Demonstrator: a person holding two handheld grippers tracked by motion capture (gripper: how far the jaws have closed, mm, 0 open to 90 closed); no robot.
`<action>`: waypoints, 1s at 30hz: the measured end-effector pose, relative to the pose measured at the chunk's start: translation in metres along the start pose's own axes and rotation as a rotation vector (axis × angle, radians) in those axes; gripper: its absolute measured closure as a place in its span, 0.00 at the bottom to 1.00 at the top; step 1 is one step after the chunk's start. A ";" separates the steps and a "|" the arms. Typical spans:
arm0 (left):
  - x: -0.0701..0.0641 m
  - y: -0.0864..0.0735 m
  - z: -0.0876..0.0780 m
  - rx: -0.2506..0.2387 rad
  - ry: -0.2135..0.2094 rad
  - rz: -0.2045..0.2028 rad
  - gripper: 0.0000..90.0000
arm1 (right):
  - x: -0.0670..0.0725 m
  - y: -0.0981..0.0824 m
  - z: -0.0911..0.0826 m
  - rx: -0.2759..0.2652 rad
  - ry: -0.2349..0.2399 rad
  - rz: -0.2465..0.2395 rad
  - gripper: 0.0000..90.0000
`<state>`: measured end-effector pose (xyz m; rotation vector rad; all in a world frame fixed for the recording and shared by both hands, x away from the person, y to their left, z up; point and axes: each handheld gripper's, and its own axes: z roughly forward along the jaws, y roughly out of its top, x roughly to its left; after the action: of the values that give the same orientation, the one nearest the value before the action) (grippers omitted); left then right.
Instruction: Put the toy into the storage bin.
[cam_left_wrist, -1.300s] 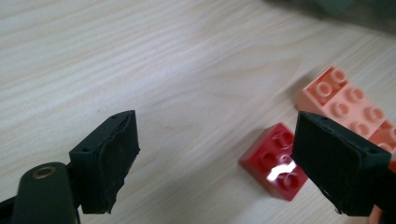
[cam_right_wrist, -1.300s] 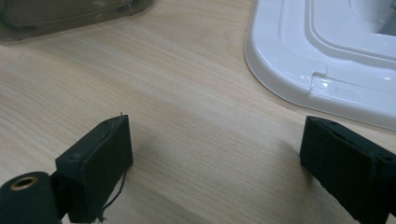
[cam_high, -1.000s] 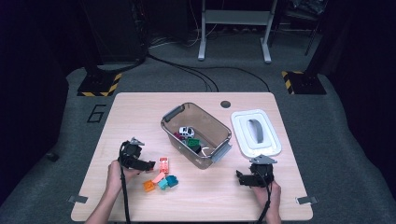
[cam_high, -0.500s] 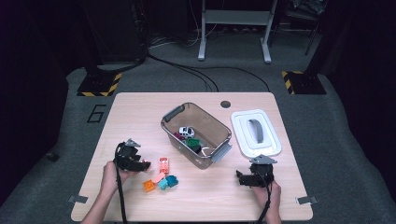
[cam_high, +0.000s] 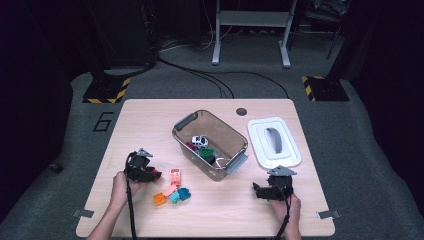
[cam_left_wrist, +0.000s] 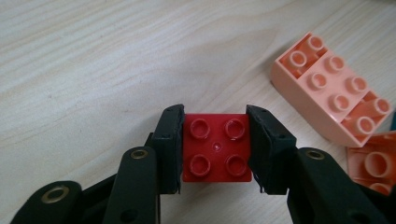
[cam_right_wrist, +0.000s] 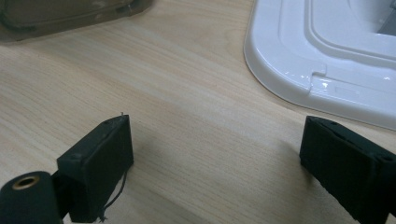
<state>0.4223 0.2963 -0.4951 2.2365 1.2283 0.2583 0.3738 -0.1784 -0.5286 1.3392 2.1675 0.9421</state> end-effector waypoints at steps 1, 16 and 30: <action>0.000 0.001 -0.002 -0.009 0.000 -0.005 0.65 | 0.000 0.000 0.000 0.000 0.000 0.001 0.10; -0.001 0.036 -0.039 -0.092 -0.018 0.031 0.66 | 0.000 0.000 0.000 0.000 0.000 0.002 0.10; -0.018 0.085 -0.066 -0.133 -0.025 0.137 0.66 | 0.000 0.000 0.000 0.001 0.000 0.006 0.10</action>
<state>0.4447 0.2719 -0.3910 2.2038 1.0158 0.3534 0.3737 -0.1781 -0.5286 1.3474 2.1653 0.9435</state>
